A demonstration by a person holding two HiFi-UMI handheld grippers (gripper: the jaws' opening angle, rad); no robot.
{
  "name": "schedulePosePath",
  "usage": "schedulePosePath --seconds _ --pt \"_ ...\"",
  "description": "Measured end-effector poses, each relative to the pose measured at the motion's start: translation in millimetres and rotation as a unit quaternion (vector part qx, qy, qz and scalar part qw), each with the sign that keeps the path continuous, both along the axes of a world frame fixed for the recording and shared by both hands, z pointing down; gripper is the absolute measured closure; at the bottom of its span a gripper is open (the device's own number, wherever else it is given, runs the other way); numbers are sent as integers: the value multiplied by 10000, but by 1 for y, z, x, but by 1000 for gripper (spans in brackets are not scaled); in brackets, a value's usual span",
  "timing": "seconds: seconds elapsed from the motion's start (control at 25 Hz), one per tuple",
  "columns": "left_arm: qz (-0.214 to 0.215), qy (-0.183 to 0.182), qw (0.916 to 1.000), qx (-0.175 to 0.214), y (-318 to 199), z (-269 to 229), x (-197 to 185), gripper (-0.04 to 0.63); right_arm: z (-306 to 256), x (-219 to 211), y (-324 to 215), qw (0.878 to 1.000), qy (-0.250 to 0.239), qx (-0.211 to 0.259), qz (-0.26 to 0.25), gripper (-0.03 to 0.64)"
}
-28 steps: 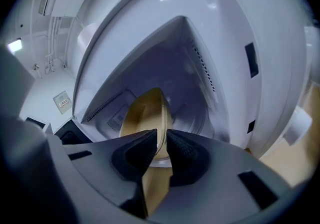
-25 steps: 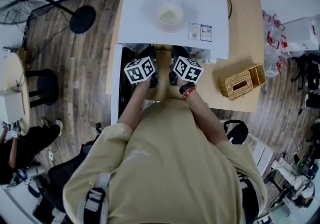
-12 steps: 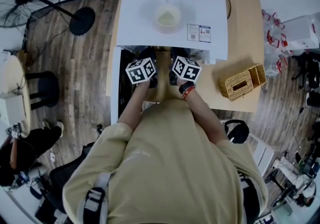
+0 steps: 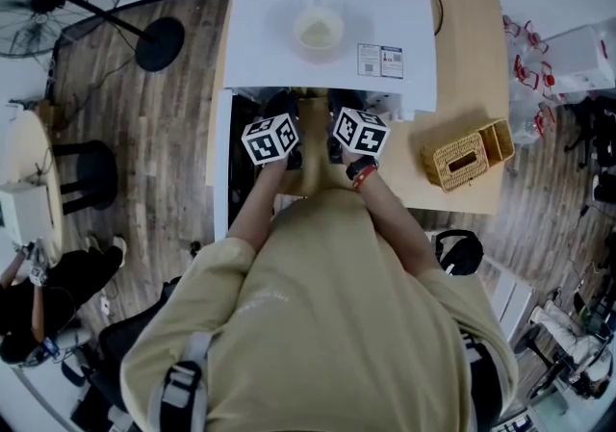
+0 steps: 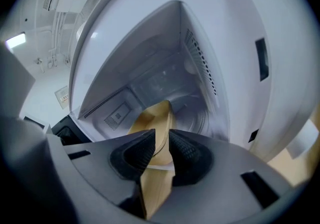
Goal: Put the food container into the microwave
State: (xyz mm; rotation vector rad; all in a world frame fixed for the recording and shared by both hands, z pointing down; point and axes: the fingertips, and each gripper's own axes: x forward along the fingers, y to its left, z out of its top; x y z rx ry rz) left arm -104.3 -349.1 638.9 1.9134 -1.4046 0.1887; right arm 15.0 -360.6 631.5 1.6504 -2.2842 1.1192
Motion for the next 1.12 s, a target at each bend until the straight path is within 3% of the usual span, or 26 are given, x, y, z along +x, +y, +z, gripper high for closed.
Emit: schedulePosePath --seconds 0.24,1.12 --pt "48 -208 9997 76 14 -4 0 512 -2 9 13 10000 73 13 17 531" --pt "293 -205 9990 256 87 -16 15 545 -18 9 84 9977 467 275 -400 583"
